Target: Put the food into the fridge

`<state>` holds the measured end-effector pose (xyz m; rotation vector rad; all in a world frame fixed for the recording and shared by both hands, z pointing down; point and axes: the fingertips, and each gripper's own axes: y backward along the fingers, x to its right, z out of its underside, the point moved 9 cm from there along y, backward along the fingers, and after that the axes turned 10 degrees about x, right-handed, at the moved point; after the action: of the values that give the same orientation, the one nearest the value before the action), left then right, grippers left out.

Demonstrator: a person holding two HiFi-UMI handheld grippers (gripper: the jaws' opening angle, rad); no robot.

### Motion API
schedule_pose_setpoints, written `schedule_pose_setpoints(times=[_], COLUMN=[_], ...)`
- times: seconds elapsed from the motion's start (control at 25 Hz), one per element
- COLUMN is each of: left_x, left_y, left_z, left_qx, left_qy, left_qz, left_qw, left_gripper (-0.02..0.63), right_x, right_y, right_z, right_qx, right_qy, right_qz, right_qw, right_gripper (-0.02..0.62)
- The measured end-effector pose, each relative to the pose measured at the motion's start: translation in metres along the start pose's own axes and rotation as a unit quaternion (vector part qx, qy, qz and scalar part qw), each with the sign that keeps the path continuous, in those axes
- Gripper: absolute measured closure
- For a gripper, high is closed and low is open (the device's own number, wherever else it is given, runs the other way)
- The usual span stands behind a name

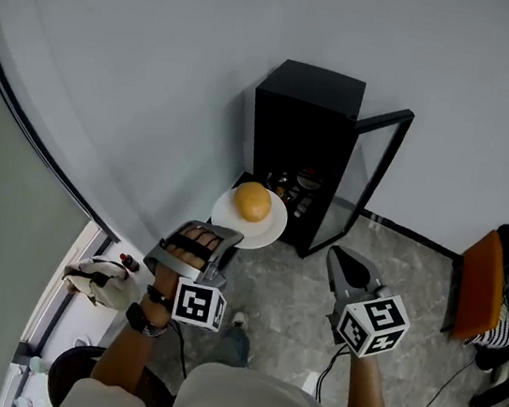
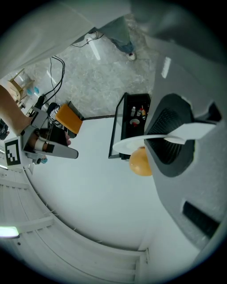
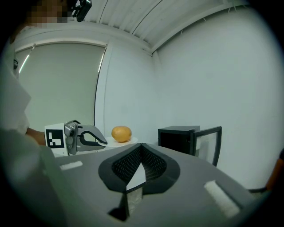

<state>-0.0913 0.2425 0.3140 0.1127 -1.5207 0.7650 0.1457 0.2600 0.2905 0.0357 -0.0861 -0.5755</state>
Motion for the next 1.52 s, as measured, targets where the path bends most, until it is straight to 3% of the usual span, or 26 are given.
schedule_pose_setpoints(times=[0.8,1.52], left_x=[-0.096,-0.127], left_y=[-0.118,-0.195], left_z=[0.114,0.185], left_qx=[0.034,0.07], left_qy=[-0.01,-0.019], left_qz=[-0.019,0.006], left_qw=[0.9992,0.9973], left_gripper=[0.591,0.591], right_x=[0.067,0.104], right_y=[-0.161,-0.258], right_z=[-0.013,-0.001], right_qx=[-0.011,-0.012], right_qy=[0.008,0.0], right_qz=[0.039,0.088], right_qw=[0.999,0.996], right_gripper=[0.589,0.588])
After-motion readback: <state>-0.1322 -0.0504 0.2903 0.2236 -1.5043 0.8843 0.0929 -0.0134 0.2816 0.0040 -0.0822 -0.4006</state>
